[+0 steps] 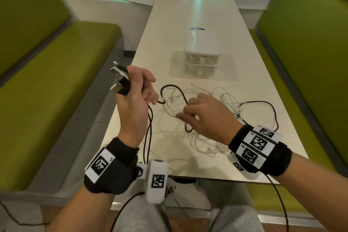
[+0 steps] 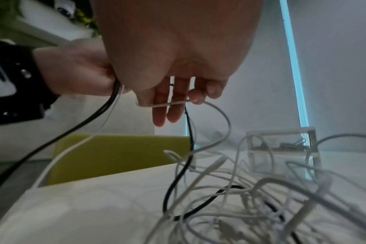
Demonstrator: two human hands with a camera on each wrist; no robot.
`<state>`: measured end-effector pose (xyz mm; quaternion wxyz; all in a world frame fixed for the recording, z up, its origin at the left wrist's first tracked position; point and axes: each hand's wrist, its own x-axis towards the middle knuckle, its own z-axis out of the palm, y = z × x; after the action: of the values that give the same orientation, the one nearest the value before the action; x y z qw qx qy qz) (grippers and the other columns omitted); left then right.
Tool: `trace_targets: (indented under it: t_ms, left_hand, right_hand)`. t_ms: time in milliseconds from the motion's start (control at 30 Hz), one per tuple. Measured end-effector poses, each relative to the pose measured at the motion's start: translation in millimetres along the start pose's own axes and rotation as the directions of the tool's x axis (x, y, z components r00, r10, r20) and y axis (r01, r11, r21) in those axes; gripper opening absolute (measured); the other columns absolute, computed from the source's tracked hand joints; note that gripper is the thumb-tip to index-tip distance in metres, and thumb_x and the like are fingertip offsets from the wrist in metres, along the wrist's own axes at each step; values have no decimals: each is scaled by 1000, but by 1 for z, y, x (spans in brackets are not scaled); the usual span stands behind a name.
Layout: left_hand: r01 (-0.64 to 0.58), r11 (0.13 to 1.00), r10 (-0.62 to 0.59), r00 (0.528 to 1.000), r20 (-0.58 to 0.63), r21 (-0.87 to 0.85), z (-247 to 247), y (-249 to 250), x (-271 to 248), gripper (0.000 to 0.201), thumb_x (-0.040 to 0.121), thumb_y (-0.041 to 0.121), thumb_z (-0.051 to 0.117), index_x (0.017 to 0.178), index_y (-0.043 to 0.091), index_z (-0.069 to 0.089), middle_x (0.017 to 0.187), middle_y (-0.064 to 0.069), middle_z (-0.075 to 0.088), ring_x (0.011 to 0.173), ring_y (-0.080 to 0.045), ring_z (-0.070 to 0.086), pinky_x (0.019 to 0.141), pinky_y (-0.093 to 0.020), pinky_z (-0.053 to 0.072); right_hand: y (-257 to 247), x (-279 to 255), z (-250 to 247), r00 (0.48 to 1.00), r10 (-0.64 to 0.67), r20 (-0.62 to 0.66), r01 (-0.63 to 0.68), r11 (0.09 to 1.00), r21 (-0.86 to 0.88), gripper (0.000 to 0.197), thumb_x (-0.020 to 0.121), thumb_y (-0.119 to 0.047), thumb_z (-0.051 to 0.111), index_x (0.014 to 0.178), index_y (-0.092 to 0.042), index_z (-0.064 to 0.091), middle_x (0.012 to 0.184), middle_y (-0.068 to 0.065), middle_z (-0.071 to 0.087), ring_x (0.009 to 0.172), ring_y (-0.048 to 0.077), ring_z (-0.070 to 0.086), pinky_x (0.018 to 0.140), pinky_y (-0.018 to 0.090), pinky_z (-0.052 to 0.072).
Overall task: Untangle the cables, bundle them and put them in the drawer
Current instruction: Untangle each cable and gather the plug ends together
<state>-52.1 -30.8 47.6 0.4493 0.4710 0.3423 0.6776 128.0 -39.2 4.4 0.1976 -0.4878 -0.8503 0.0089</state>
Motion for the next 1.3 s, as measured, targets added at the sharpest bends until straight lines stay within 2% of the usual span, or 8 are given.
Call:
trace_targets:
  t_ms: [233, 333, 467, 633, 800, 1000, 1133, 1300]
  left_hand:
    - [-87, 990, 78, 993, -84, -110, -17, 11, 12, 44, 106, 30, 24, 72, 15, 46, 51, 8, 26, 44, -11, 19, 43, -24, 20]
    - [-71, 992, 65, 996, -59, -107, -16, 11, 11, 44, 107, 29, 22, 73, 13, 44, 50, 7, 26, 42, -10, 19, 43, -22, 22]
    - [-38, 989, 33, 999, -37, -146, -8, 11, 7, 45, 107, 30, 20, 73, 12, 43, 50, 6, 23, 42, -10, 17, 43, -22, 21]
    - [22, 982, -15, 999, 38, -189, 0, 7, 1, 46, 106, 33, 20, 73, 12, 44, 50, 6, 24, 41, -9, 19, 43, -22, 22]
    - [68, 969, -37, 991, 131, -238, 1, 6, 0, 46, 104, 35, 21, 72, 12, 45, 52, 3, 20, 41, -7, 19, 42, -20, 23]
    - [108, 961, -61, 981, 185, -256, -2, 8, 3, 50, 103, 36, 19, 69, 15, 48, 53, 1, 16, 41, -6, 18, 41, -19, 21]
    - [74, 968, -36, 987, 159, -238, -8, 9, 5, 52, 104, 35, 18, 67, 18, 50, 52, 1, 17, 41, -6, 17, 41, -20, 19]
    - [89, 952, -50, 989, 140, -292, -11, 8, 5, 55, 105, 36, 16, 65, 19, 50, 49, 9, 26, 40, -5, 16, 40, -19, 20]
  right_hand:
    - [29, -6, -7, 999, 27, -45, -36, 979, -201, 52, 95, -50, 40, 59, -17, 57, 48, -8, 42, 66, 18, 40, 68, 34, 39]
    - [24, -5, -20, 985, 143, 101, -134, 987, -88, 46, 96, -53, 44, 64, -22, 55, 51, -12, 39, 56, 13, 41, 62, 30, 35]
    - [1, 0, -28, 960, 223, 171, -235, 971, 51, 30, 96, -50, 46, 99, -30, 68, 68, -9, 67, 61, 10, 56, 67, 30, 48]
    - [-26, 10, -17, 940, 281, 195, -341, 809, 479, 29, 97, -30, 56, 125, -32, 53, 78, -7, 72, 45, 7, 62, 61, 31, 57]
    - [-49, 25, -6, 963, 89, 253, -178, 918, 355, 45, 95, -33, 59, 138, -33, 46, 84, -9, 71, 51, -6, 48, 56, 13, 37]
    - [-64, 44, -6, 956, 104, 273, -176, 950, 257, 14, 94, -15, 55, 107, -11, 59, 92, 10, 70, 80, 32, 62, 67, 34, 44]
    - [-64, 42, -12, 873, 49, 486, -412, 607, 679, 46, 91, -12, 60, 128, -32, 40, 94, 5, 72, 82, 19, 71, 83, 33, 54]
    - [-66, 35, 0, 857, -7, 515, -422, 564, 710, 80, 86, -7, 69, 146, -28, 21, 96, 7, 70, 91, 24, 68, 95, 46, 50]
